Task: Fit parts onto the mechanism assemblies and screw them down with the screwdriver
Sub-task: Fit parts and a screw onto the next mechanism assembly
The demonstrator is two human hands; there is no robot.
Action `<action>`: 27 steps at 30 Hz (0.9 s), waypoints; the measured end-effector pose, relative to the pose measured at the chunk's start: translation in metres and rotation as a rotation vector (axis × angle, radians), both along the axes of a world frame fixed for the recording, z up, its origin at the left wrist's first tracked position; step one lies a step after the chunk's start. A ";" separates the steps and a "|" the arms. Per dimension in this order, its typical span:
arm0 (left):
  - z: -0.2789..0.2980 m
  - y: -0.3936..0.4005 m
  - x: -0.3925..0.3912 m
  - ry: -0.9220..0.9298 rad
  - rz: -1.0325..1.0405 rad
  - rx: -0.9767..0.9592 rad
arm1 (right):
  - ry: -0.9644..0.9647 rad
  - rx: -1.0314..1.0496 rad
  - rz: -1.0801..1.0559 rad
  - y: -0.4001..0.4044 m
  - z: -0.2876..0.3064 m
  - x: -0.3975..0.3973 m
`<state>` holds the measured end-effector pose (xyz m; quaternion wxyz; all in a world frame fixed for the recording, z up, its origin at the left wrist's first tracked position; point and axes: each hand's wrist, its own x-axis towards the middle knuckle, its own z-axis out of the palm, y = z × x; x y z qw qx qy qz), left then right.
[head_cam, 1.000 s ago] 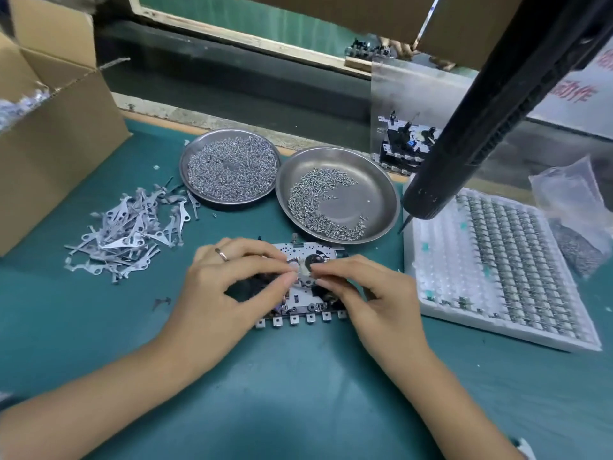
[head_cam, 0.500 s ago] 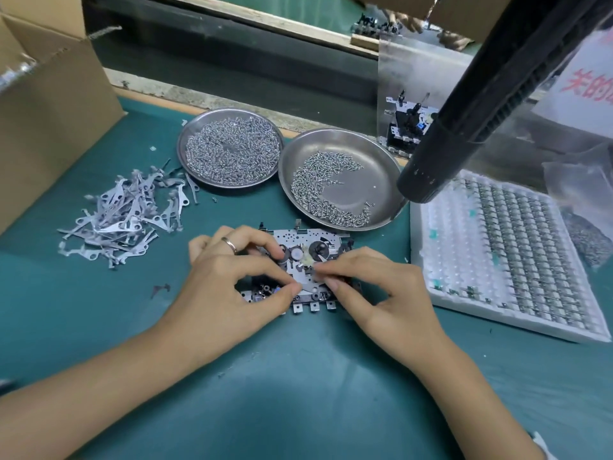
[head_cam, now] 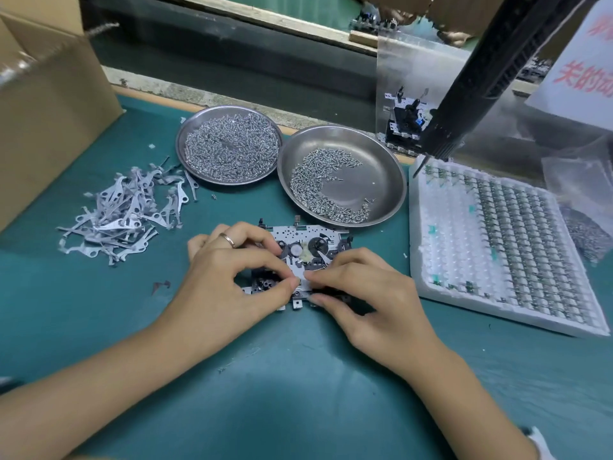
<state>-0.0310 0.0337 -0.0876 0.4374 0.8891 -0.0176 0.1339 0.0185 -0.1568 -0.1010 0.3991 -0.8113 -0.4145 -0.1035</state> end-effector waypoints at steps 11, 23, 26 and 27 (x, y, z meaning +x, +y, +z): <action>0.001 0.004 0.001 0.017 -0.034 0.010 | -0.064 0.023 -0.108 0.008 -0.008 -0.010; 0.006 0.005 0.003 -0.009 -0.049 0.090 | 0.216 0.336 -0.299 0.006 0.002 -0.008; 0.013 0.016 0.016 -0.091 -0.003 -0.010 | 0.184 0.352 -0.320 0.006 0.001 -0.008; 0.016 0.023 0.024 -0.127 0.039 -0.005 | 0.158 0.346 -0.324 0.007 0.001 -0.008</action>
